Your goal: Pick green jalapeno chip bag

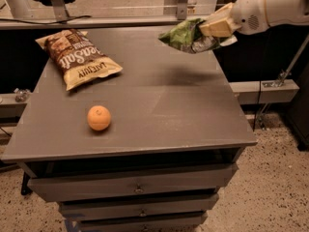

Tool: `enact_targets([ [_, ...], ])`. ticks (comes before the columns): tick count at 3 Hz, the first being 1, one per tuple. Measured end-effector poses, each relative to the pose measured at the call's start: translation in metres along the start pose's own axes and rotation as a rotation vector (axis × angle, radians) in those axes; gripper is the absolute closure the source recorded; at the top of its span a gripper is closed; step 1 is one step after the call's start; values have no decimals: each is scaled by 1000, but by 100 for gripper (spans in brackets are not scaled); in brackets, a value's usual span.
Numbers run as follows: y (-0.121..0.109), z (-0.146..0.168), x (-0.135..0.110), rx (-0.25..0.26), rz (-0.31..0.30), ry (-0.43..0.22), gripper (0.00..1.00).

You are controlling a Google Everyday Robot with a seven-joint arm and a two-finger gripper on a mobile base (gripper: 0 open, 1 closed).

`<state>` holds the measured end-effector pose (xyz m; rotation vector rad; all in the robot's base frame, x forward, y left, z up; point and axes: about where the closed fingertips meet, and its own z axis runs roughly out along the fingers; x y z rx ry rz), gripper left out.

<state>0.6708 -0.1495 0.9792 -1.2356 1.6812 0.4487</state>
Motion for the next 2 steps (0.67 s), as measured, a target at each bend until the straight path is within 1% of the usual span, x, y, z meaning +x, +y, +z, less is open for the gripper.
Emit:
enact_targets([
  [1, 31, -31, -9, -59, 13, -36, 100],
  [2, 34, -35, -8, -66, 18, -40, 100],
])
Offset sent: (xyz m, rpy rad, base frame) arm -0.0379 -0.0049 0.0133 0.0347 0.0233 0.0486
